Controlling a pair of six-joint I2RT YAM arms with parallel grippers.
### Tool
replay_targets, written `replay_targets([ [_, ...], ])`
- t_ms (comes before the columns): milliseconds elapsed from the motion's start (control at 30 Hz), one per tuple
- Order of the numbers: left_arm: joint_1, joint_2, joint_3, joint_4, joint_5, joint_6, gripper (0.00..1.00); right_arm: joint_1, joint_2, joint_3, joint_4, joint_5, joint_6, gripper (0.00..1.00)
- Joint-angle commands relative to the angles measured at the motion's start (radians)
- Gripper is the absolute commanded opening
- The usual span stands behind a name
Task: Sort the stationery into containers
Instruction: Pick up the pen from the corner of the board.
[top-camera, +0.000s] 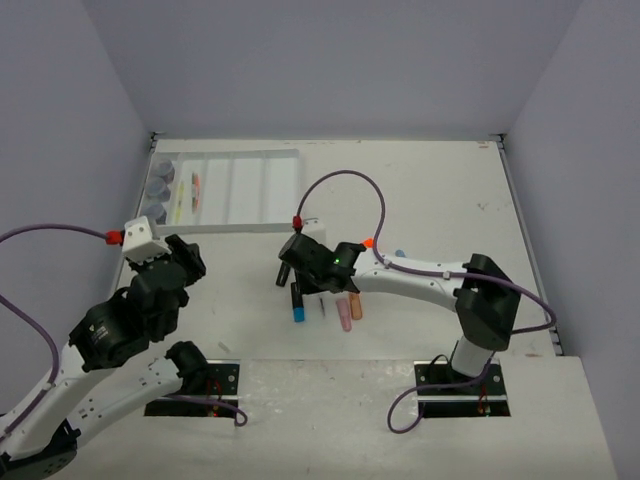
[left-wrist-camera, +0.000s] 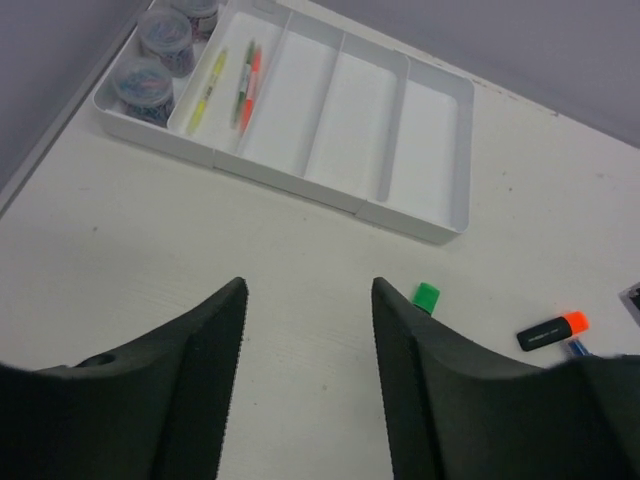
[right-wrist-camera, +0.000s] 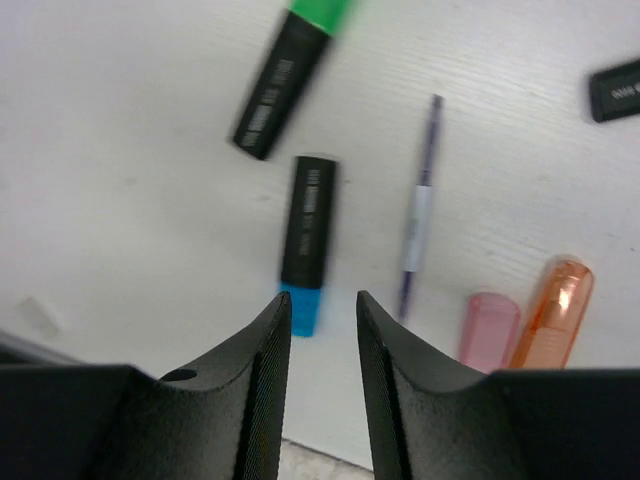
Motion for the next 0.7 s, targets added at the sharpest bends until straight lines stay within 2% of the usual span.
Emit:
replay_targets([
  [0, 0.005, -0.031, -0.003, 0.004, -0.059, -0.036, 0.65, 0.098, -0.062, 0.077, 0.074, 0.018, -0.105, 0.33],
  [100, 0.006, -0.063, 0.003, -0.012, -0.069, -0.066, 0.91, 0.129, -0.010, 0.078, 0.183, -0.086, -0.182, 0.32],
  [200, 0.007, -0.103, 0.002, -0.009, -0.073, -0.071, 1.00, 0.193, 0.110, 0.158, 0.208, -0.110, -0.264, 0.32],
  [400, 0.010, -0.201, -0.003, -0.007, -0.086, -0.085, 1.00, 0.279, 0.302, 0.342, 0.220, -0.132, -0.340, 0.33],
  [667, 0.011, -0.228, -0.009, 0.000, -0.083, -0.082, 1.00, 0.325, 0.439, 0.472, 0.176, -0.161, -0.392, 0.35],
])
